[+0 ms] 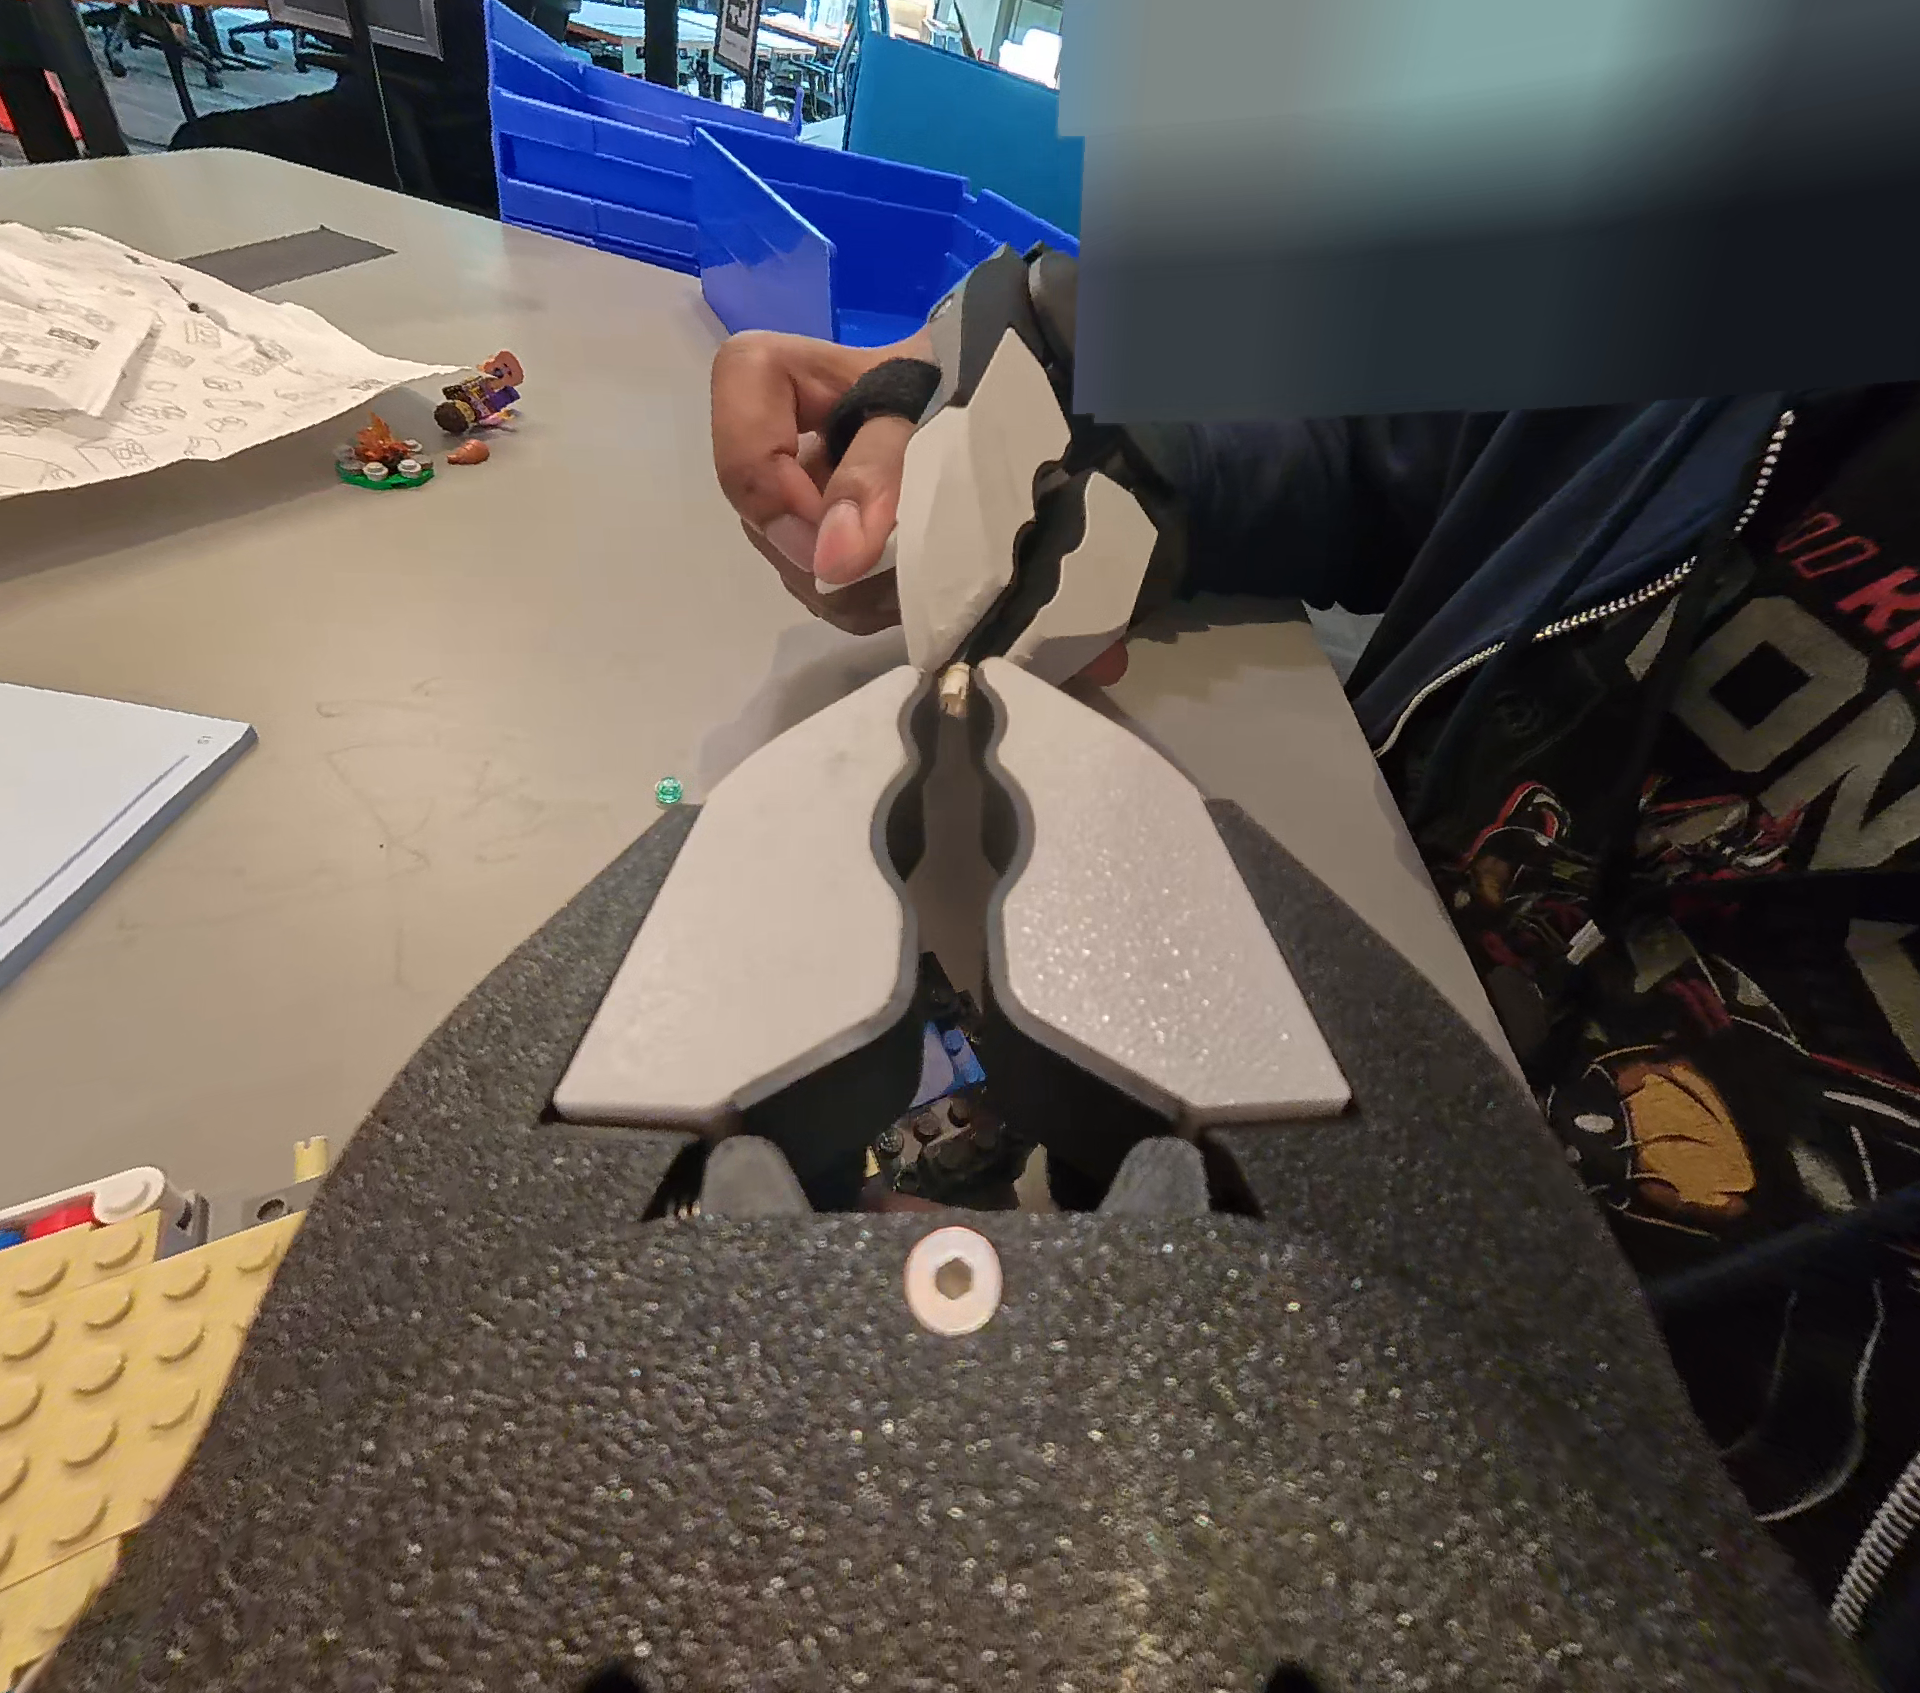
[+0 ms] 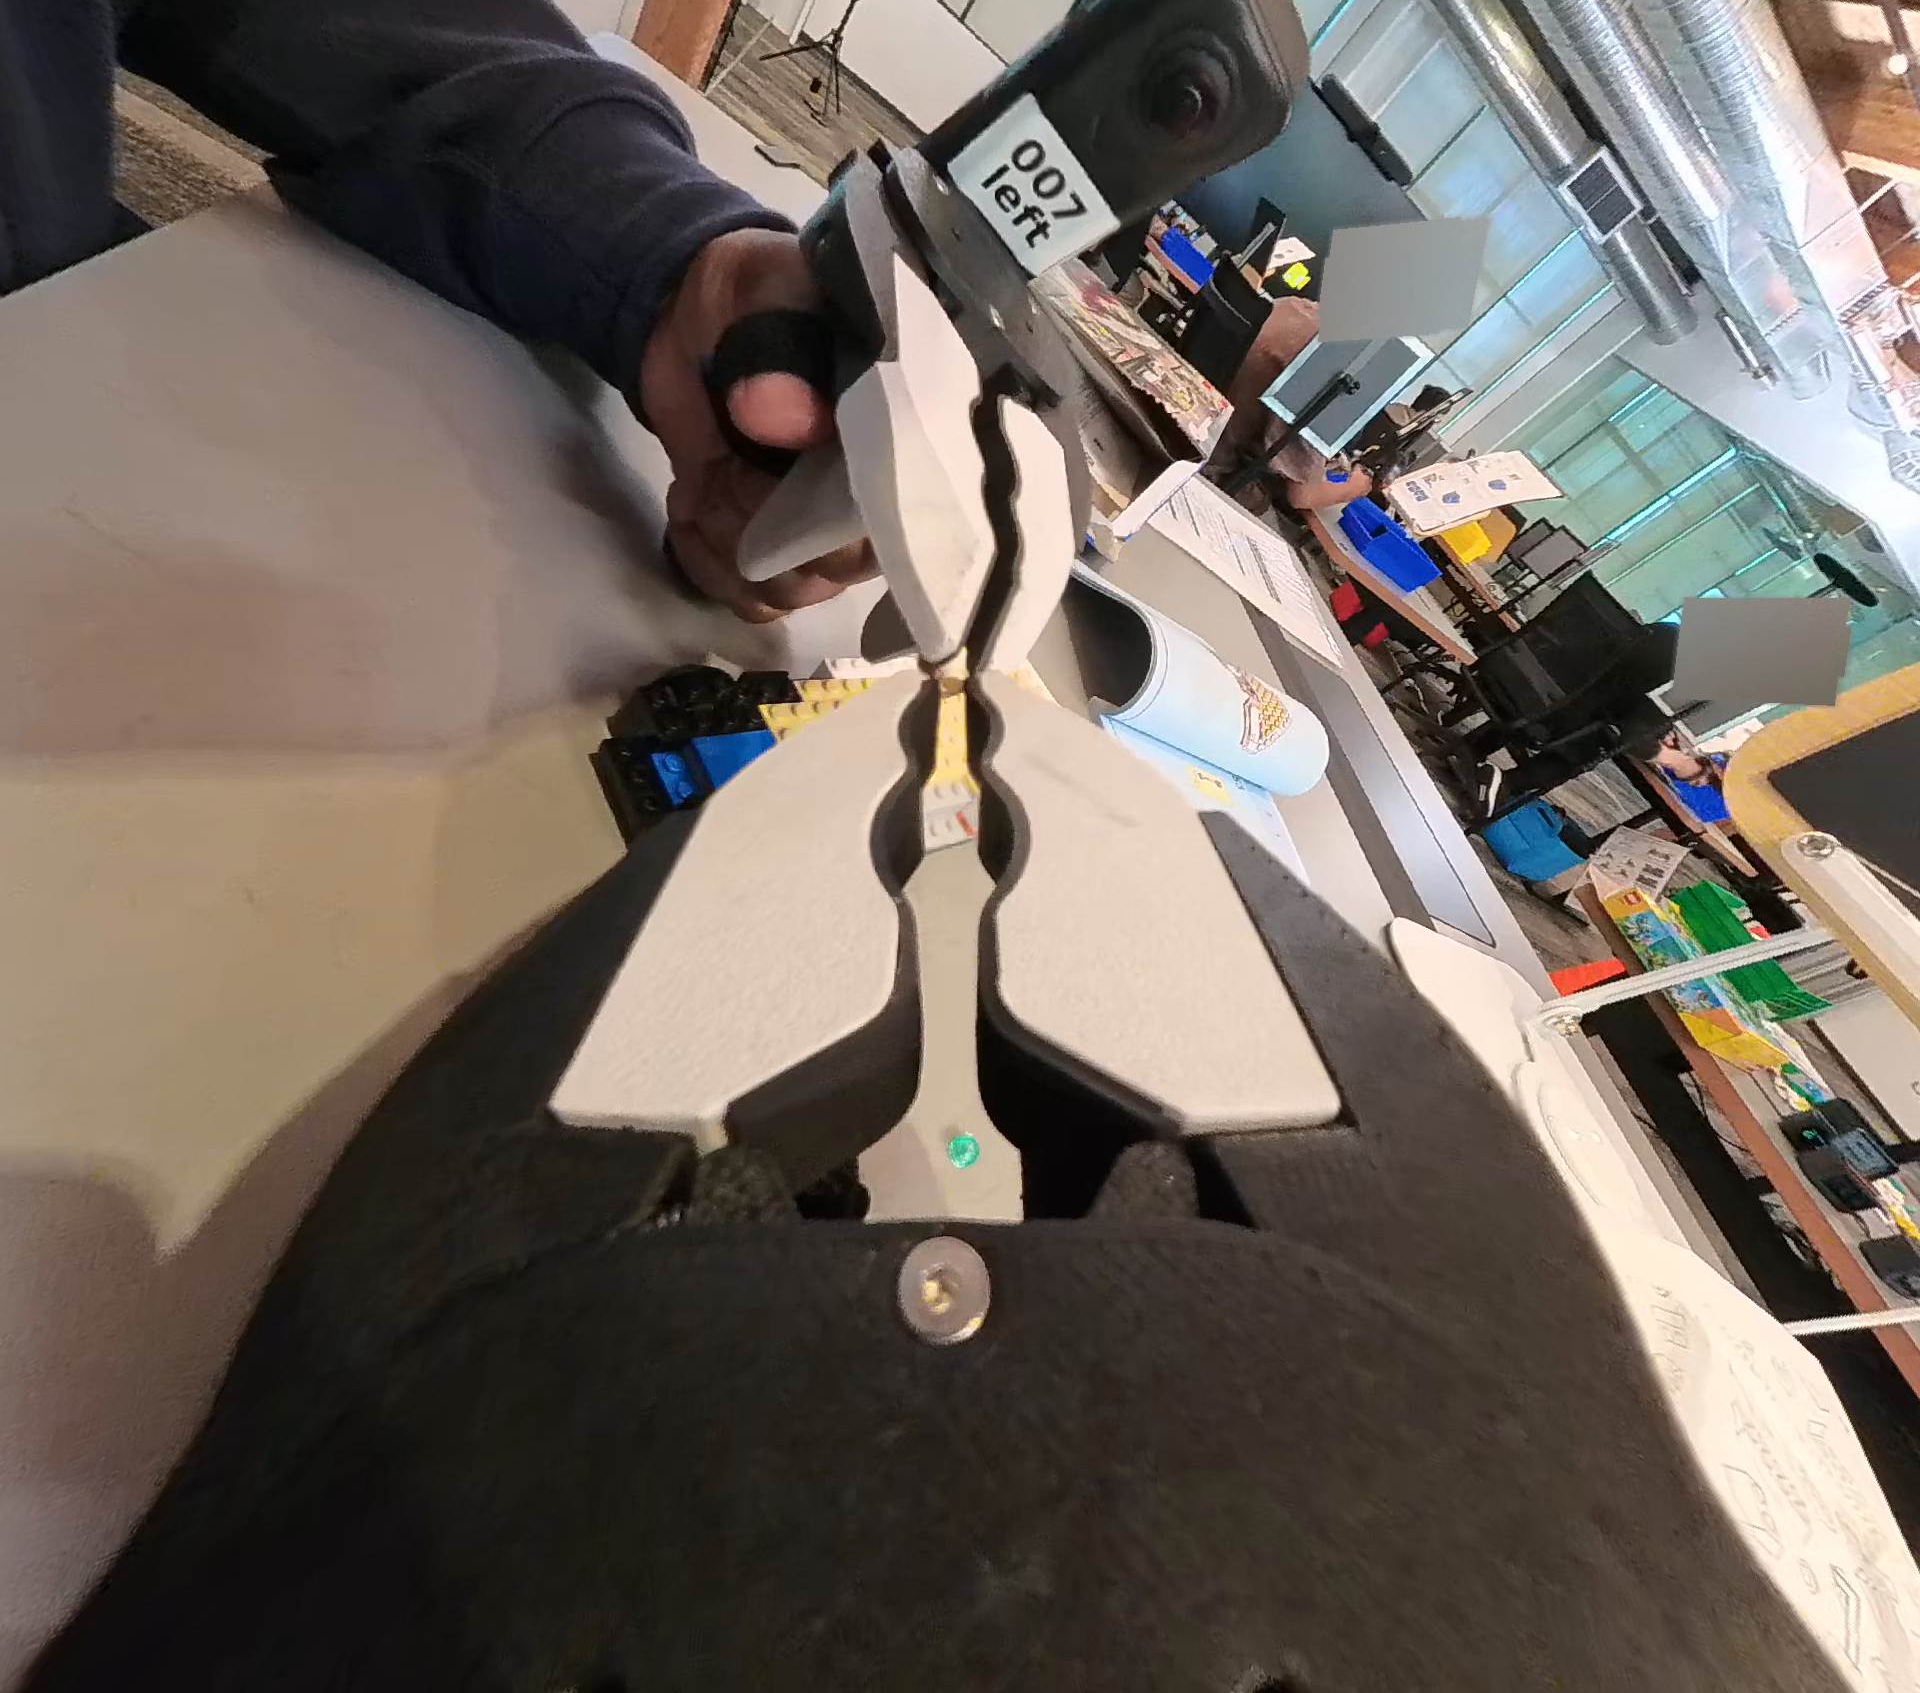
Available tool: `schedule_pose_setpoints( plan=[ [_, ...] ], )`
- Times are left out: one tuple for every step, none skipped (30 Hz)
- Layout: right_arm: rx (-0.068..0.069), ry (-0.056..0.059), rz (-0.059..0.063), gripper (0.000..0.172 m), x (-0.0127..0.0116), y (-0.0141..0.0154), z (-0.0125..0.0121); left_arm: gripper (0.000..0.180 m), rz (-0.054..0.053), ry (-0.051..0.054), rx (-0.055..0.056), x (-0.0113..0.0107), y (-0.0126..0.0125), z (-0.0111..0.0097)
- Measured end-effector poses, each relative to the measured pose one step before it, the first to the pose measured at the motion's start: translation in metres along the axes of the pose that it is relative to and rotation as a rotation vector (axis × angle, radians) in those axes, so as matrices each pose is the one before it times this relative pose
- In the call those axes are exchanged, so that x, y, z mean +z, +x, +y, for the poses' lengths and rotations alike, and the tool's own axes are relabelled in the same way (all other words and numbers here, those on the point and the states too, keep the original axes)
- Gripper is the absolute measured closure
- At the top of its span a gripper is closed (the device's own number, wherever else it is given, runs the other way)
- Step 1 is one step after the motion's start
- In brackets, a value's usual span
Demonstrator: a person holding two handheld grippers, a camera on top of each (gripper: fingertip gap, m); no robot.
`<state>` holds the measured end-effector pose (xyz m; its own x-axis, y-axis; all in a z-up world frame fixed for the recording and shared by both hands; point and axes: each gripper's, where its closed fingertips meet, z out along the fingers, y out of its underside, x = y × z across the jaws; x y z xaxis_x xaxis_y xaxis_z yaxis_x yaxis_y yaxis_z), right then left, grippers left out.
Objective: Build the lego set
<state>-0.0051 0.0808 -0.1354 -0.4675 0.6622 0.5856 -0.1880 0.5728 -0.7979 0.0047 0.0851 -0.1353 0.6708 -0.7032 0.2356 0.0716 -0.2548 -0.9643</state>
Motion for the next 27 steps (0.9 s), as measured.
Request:
schedule_pose_setpoints(
  plan=[
    [-0.0026, -0.0009, 0.0047, 0.167, 0.00027, 0.00035, 0.00022, 0.175, -0.0012, 0.001, -0.0049, 0.0, -0.00033, -0.00005],
    [-0.0032, -0.0008, 0.0057, 0.167, 0.00017, 0.00053, 0.00011, 0.175, -0.0025, -0.0001, -0.0041, 0.00006, -0.00056, 0.00008],
    [-0.0056, -0.0008, 0.0057, 0.167, 0.00022, 0.00034, 0.00021, 0.175, -0.0008, 0.0012, -0.0043, -0.00007, -0.00023, -0.00014],
    [-0.0047, -0.0016, 0.0042, 0.167, 0.00022, 0.00025, 0.00018, 0.175, 0.0, 0.0004, -0.0046, -0.00004, -0.00037, 0.0001],
    [-0.0028, -0.0005, 0.0048, 0.167, 0.00019, 0.00038, 0.00007, 0.175, 0.0, 0.0021, -0.0057, 0.0, -0.00032, -0.00023],
    [-0.001, 0.0008, 0.0033, 0.167, 0.00016, 0.00031, -0.00014, 0.175, 0.0023, 0.0033, -0.0076, -0.00005, -0.00005, -0.00033],
    [-0.0002, 0.0004, 0.0019, 0.167, 0.00007, 0.0002, -0.00011, 0.176, 0.0036, 0.0026, -0.0085, 0.00004, 0.00016, -0.00016],
    [-0.0022, -0.0001, 0.0027, 0.167, 0.00011, 0.00025, 0.00006, 0.176, 0.0032, 0.0025, -0.0081, -0.00004, 0.00001, -0.00016],
    [-0.0036, -0.0007, 0.0024, 0.167, 0.00017, 0.00012, 0.00009, 0.176, 0.0028, 0.001, -0.0062, -0.00008, -0.00009, -0.00007],
    [-0.0021, -0.0005, 0.0015, 0.167, 0.00023, 0.00001, 0.00014, 0.176, 0.0021, 0.0004, -0.0035, 0.00002, -0.00008, -0.00002],
    [-0.0003, 0.0004, 0.0011, 0.167, -0.00001, -0.00001, -0.00005, 0.176, 0.0019, 0.0007, -0.0012, -0.00018, 0.00014, -0.00012],
    [0.0, 0.0002, 0.0007, 0.167, 0.0001, -0.00004, -0.00014, 0.176, 0.0013, 0.0001, -0.0002, -0.00007, 0.00012, -0.00003],
    [-0.0014, -0.0009, 0.0009, 0.167, -0.00006, 0.00004, -0.00002, 0.176, -0.0009, 0.0, 0.0004, -0.00007, -0.00021, -0.00001],
    [-0.0027, -0.0031, 0.0, 0.167, -0.00023, 0.00008, 0.00019, 0.176, -0.0034, -0.0007, 0.0018, 0.00008, -0.00055, -0.00002],
    [-0.0041, -0.008, -0.0018, 0.167, -0.00063, 0.00019, 0.00101, 0.176, -0.0072, -0.0011, 0.0054, 0.00013, -0.00077, -0.00003],
    [-0.0045, -0.0138, -0.0077, 0.167, -0.00137, 0.00009, 0.00233, 0.176, -0.0089, 0.0027, 0.0098, -0.00025, -0.00073, -0.0006],
    [-0.0022, -0.0161, -0.0173, 0.165, -0.00224, -0.00057, 0.00364, 0.176, -0.0106, 0.0041, 0.0094, -0.00084, -0.00104, -0.00107],
    [0.0005, -0.022, -0.0153, 0.164, -0.00295, 0.00032, 0.00543, 0.176, -0.0091, -0.0001, 0.0055, -0.00095, -0.0012, -0.00072],
    [0.0058, -0.0383, -0.0044, 0.164, -0.00302, 0.00272, 0.00865, 0.176, -0.0054, -0.0005, 0.0019, -0.00104, -0.001, -0.00059],
    [0.0178, -0.0583, -0.0041, 0.164, -0.00227, 0.00392, 0.0124, 0.176, -0.0051, -0.0014, 0.0008, -0.00094, -0.00107, -0.00034],
    [0.0325, -0.0673, -0.0163, 0.162, -0.00137, 0.00289, 0.01434, 0.176, -0.0077, -0.0045, 0.0023, -0.00066, -0.0012, 0.0002],
    [0.04, -0.0604, -0.0158, 0.16, -0.0007, 0.00272, 0.01386, 0.176, -0.0082, -0.0047, 0.0029, -0.00021, -0.00124, 0.0005],
    [0.0422, -0.0527, -0.009, 0.16, 0.00006, 0.00337, 0.01268, 0.176, -0.0053, -0.0039, 0.0013, -0.00001, -0.00061, 0.0004],
    [0.0413, -0.0474, -0.0186, 0.16, 0.00054, 0.00166, 0.01122, 0.176, -0.0035, -0.005, 0.0002, 0.00035, -0.00034, 0.0007],
    [0.0375, -0.0363, -0.0149, 0.16, 0.00123, 0.00146, 0.00862, 0.176, -0.0049, -0.0073, 0.0022, 0.00047, -0.0005, 0.00098],
    [0.0391, -0.0314, -0.0186, 0.161, 0.00201, 0.00041, 0.0071, 0.176, -0.0062, -0.0094, 0.0048, 0.0006, -0.00046, 0.0014],
    [0.0396, -0.0284, -0.0341, 0.161, 0.0027, -0.00218, 0.00552, 0.176, -0.0069, -0.0108, 0.0054, 0.00066, -0.00072, 0.00161]
  ],
)
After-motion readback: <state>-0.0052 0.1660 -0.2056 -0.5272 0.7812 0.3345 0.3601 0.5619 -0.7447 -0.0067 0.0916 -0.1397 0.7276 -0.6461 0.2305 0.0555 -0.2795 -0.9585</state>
